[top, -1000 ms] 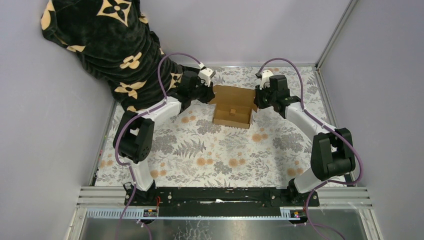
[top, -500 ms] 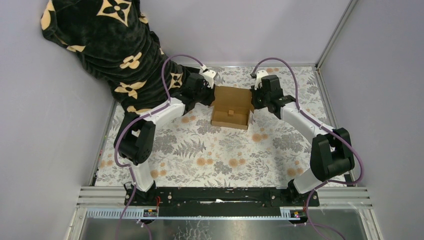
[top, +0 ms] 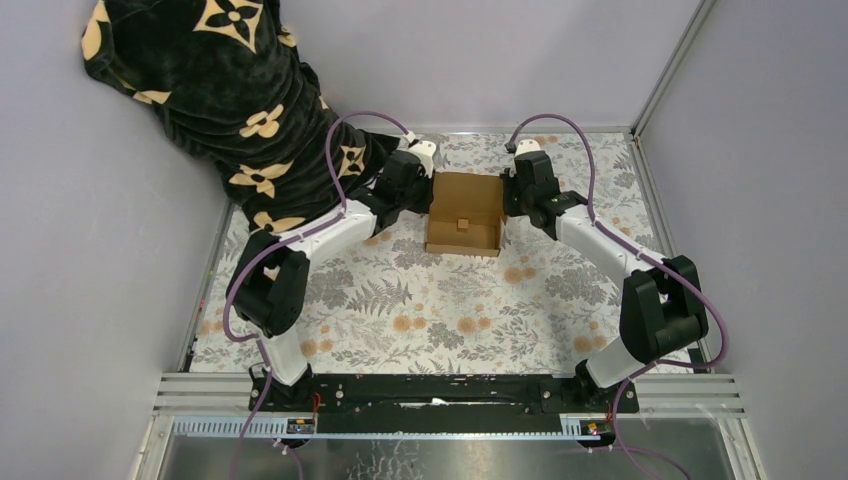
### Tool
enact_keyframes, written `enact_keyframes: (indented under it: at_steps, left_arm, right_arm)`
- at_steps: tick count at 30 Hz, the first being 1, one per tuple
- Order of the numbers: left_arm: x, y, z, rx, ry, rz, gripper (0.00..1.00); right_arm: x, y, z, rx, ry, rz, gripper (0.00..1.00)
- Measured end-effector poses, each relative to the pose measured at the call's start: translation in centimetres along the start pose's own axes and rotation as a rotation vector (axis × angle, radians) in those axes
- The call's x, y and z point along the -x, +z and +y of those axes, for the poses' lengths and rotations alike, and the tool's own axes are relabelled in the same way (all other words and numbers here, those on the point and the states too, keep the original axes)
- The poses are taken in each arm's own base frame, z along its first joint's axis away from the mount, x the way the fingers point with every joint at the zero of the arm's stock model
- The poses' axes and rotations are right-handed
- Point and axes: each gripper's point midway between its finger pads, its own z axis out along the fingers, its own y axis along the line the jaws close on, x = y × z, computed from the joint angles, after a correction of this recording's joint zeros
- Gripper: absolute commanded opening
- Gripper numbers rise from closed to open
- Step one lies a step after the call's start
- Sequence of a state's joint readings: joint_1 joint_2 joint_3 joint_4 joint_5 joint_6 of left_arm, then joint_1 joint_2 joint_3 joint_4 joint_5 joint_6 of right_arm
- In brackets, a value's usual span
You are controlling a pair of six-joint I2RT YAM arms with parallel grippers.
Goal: Fold the paper box
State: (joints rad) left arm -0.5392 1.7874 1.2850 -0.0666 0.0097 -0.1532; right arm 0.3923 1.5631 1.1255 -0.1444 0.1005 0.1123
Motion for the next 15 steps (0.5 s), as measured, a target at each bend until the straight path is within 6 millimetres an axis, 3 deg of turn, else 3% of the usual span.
enact_keyframes:
  at_steps: [15]
  left_arm:
    - [-0.2, -0.11, -0.51, 0.145, -0.08, -0.029, 0.23]
  right_arm:
    - [0.43, -0.02, 0.16, -0.089, 0.105, -0.04, 0.03]
